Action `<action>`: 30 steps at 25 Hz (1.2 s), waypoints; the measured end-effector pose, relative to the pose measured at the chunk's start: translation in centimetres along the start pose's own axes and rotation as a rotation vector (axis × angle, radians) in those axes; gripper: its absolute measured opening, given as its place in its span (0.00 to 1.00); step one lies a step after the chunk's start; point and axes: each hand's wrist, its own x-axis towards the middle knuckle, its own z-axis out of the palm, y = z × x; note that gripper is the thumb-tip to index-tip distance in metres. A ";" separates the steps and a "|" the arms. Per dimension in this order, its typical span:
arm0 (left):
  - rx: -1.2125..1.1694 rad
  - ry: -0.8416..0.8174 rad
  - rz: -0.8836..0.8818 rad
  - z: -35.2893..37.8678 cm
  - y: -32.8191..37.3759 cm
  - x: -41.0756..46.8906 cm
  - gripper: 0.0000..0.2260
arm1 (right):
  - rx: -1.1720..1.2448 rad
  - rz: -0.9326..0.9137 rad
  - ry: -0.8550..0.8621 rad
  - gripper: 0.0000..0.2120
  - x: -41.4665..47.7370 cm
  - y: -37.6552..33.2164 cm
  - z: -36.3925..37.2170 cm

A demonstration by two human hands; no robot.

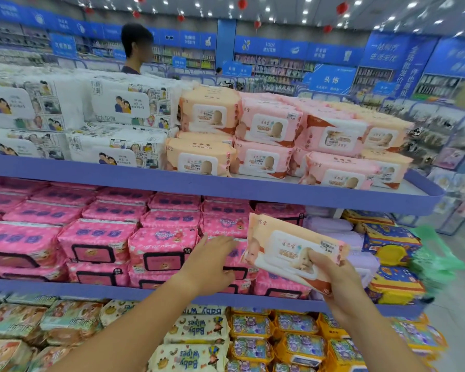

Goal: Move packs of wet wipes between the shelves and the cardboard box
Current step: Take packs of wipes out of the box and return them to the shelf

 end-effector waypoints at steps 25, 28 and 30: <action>-0.956 0.172 -0.048 -22.8 -2.4 10.3 0.32 | -0.229 -0.197 -0.150 0.27 13.7 -14.9 10.9; -0.922 0.257 -0.124 -25.2 -6.1 12.2 0.30 | -0.423 -0.244 -0.072 0.38 20.1 -16.0 14.4; -0.885 0.308 -0.162 -26.0 -8.4 12.9 0.26 | -0.510 -0.283 -0.074 0.42 23.1 -15.8 17.1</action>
